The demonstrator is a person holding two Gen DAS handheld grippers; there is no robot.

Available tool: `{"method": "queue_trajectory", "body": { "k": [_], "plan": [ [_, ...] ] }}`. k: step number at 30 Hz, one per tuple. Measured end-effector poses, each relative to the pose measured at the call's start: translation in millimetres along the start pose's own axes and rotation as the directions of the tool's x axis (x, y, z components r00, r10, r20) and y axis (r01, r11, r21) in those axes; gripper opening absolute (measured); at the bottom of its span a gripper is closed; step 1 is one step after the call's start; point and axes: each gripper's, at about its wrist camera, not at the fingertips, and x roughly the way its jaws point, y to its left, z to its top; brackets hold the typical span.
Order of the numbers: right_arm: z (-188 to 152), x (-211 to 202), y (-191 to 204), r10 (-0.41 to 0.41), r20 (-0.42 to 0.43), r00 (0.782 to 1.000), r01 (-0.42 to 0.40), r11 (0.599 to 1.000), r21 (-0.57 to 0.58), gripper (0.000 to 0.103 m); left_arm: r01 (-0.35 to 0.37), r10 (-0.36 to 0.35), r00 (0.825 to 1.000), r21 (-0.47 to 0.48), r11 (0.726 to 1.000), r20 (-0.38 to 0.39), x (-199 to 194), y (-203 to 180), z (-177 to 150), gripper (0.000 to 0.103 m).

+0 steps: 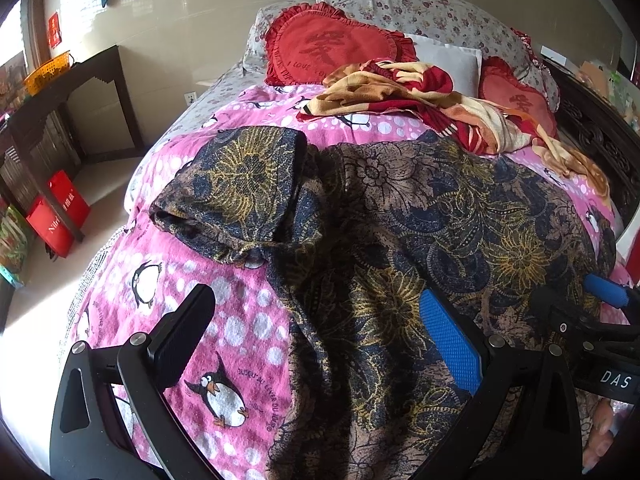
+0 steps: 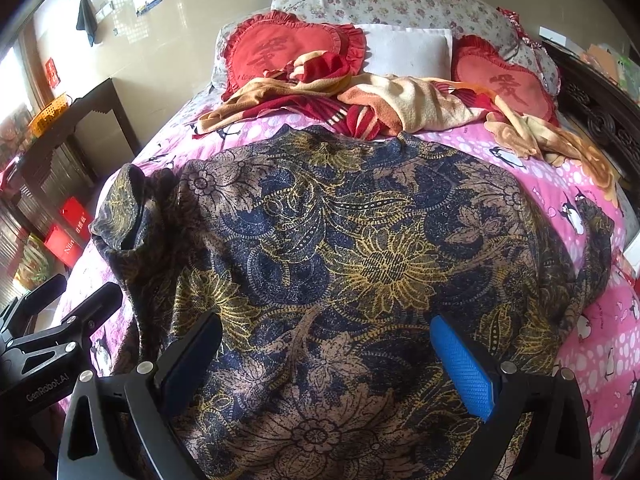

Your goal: Fold small clothes

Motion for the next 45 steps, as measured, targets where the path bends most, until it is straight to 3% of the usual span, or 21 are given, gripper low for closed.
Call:
{"method": "queue_trajectory", "body": {
  "k": [5, 8, 10, 14, 19, 21, 27, 28, 29, 31, 33, 36, 38, 41, 45],
  "plan": [
    [1, 3, 6, 0.012, -0.005, 1.000, -0.012, 1.000, -0.015, 0.103, 0.006, -0.006, 1.000, -0.032, 0.999, -0.004, 2, 15, 1, 0.103],
    [4, 5, 15, 0.053, -0.001, 0.999, -0.053, 0.998, -0.037, 0.102, -0.029, 0.029, 1.000, -0.063, 0.998, 0.000, 6, 35, 2, 0.103],
    [9, 6, 24, 0.093, 0.009, 0.996, -0.093, 0.994, -0.055, 0.095, -0.058, 0.058, 0.998, -0.089, 0.994, -0.008, 11, 50, 3, 0.103],
    [29, 13, 49, 0.215, 0.019, 0.976, -0.213, 0.973, -0.088, 0.080, -0.091, 0.087, 0.996, -0.160, 0.983, -0.032, 23, 80, 2, 0.102],
    [69, 29, 97, 0.335, 0.022, 0.942, -0.329, 0.935, -0.132, 0.080, -0.062, 0.054, 0.998, -0.203, 0.977, -0.045, 33, 93, 3, 0.103],
    [82, 38, 119, 0.360, 0.021, 0.933, -0.352, 0.920, -0.173, 0.080, -0.048, 0.041, 0.998, -0.198, 0.979, -0.042, 37, 91, 4, 0.103],
    [104, 83, 165, 0.343, -0.007, 0.939, -0.335, 0.911, -0.240, 0.079, -0.049, 0.035, 0.996, -0.181, 0.982, -0.078, 57, 89, 3, 0.103],
    [106, 87, 173, 0.350, -0.005, 0.937, -0.340, 0.905, -0.257, 0.068, -0.047, 0.032, 0.996, -0.186, 0.981, -0.083, 60, 91, 2, 0.103],
    [107, 91, 177, 0.368, -0.011, 0.930, -0.358, 0.894, -0.269, 0.039, -0.047, 0.031, 0.996, -0.191, 0.980, -0.088, 63, 92, 2, 0.103],
    [108, 98, 186, 0.378, -0.057, 0.924, -0.378, 0.880, -0.288, 0.010, -0.051, 0.032, 0.995, -0.198, 0.979, -0.098, 67, 94, 1, 0.102],
    [110, 93, 184, 0.390, -0.048, 0.919, -0.387, 0.877, -0.283, 0.007, -0.050, 0.030, 0.994, -0.203, 0.978, -0.104, 69, 96, -1, 0.102],
    [119, 59, 168, 0.462, -0.004, 0.887, -0.449, 0.859, -0.246, 0.005, -0.054, 0.035, 0.995, -0.197, 0.979, -0.096, 65, 95, -3, 0.102],
    [128, 23, 147, 0.519, 0.049, 0.853, -0.498, 0.839, -0.220, 0.005, -0.041, 0.025, 0.996, -0.198, 0.979, -0.085, 59, 92, -6, 0.102],
    [141, -33, 109, 0.538, 0.147, 0.830, -0.502, 0.836, -0.222, 0.005, -0.034, 0.020, 0.997, -0.179, 0.983, -0.080, 56, 83, -7, 0.103],
    [146, -94, 35, 0.499, 0.250, 0.830, -0.469, 0.866, -0.174, 0.005, -0.054, 0.041, 0.995, -0.144, 0.988, -0.091, 58, 72, -10, 0.103]
  ]
}}
